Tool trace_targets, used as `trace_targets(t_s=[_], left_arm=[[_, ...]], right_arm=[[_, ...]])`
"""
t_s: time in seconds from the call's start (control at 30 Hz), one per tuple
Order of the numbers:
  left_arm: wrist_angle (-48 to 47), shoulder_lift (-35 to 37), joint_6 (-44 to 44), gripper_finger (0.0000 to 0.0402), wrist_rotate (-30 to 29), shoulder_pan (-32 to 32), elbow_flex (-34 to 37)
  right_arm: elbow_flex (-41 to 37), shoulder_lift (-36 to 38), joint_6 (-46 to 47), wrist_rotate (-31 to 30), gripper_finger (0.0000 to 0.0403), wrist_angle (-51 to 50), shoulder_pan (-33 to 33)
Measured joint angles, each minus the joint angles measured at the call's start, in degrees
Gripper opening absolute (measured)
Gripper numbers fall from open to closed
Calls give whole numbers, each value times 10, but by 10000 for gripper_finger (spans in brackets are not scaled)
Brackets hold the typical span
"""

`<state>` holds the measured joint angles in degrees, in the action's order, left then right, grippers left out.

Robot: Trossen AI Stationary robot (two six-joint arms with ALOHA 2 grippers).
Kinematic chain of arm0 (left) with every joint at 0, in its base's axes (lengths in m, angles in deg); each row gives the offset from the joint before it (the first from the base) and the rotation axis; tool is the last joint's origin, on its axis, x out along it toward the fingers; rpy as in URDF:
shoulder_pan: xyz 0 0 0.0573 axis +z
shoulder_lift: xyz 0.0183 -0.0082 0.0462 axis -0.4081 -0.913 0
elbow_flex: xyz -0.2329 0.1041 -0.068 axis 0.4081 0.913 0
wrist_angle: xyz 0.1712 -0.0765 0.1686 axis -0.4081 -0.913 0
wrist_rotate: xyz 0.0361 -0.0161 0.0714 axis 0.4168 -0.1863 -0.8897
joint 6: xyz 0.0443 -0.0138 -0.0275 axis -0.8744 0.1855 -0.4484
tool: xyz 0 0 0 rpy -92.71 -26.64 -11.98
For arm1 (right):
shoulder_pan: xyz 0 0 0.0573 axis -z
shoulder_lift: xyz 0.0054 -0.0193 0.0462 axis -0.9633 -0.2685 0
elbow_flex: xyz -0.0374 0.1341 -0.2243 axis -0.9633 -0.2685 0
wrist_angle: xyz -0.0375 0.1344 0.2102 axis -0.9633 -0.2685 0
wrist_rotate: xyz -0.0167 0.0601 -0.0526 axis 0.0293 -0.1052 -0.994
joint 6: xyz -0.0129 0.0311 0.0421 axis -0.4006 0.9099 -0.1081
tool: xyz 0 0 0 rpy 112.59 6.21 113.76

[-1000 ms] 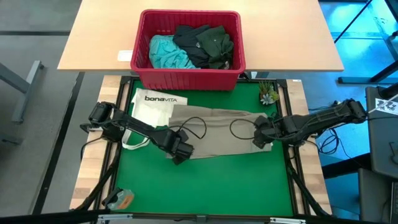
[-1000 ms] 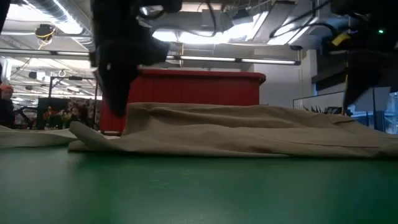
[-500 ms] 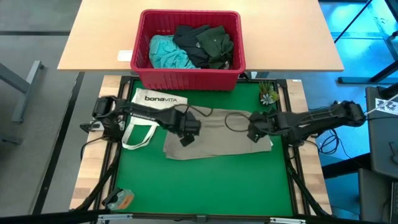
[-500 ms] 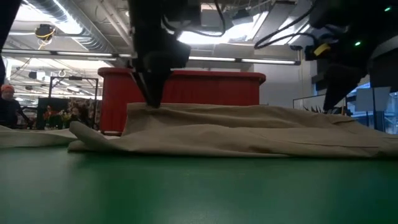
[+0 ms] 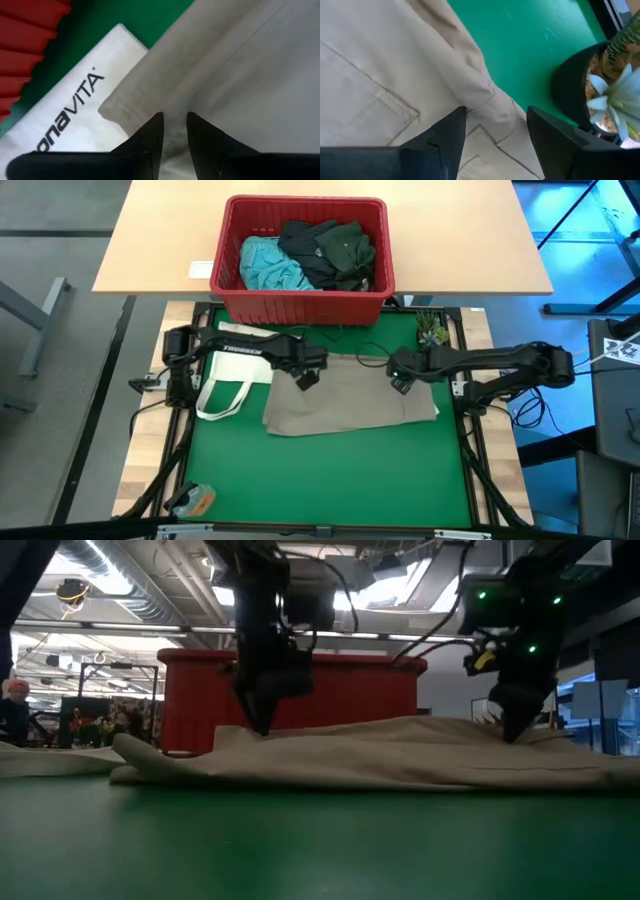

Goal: Fold Laundry from Bin
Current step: Fold the light brown shorts

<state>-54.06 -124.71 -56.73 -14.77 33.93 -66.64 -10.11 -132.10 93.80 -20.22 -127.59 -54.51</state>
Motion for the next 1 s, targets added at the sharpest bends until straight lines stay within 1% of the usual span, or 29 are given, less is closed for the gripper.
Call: trace_targets(t_s=[0.17,0.37,0.63,0.77,0.9,1.0], left_arm=[[7,-26,-8,71,-27,16,0],[8,-56,-7,69,-43,36,0],[9,-89,-9,69,-55,49,0],[-1,-80,-11,69,-57,49,0],[-23,-47,-11,69,-73,49,0],[-31,-21,-11,69,-75,47,0]], right_arm=[[1,-29,-20,1,209,27,36],[1,-54,-20,5,209,1,62],[1,-62,-20,-10,209,6,64],[1,-62,-33,-11,209,1,64],[1,-62,-36,-12,209,-1,64],[1,-53,-36,-27,209,-5,64]])
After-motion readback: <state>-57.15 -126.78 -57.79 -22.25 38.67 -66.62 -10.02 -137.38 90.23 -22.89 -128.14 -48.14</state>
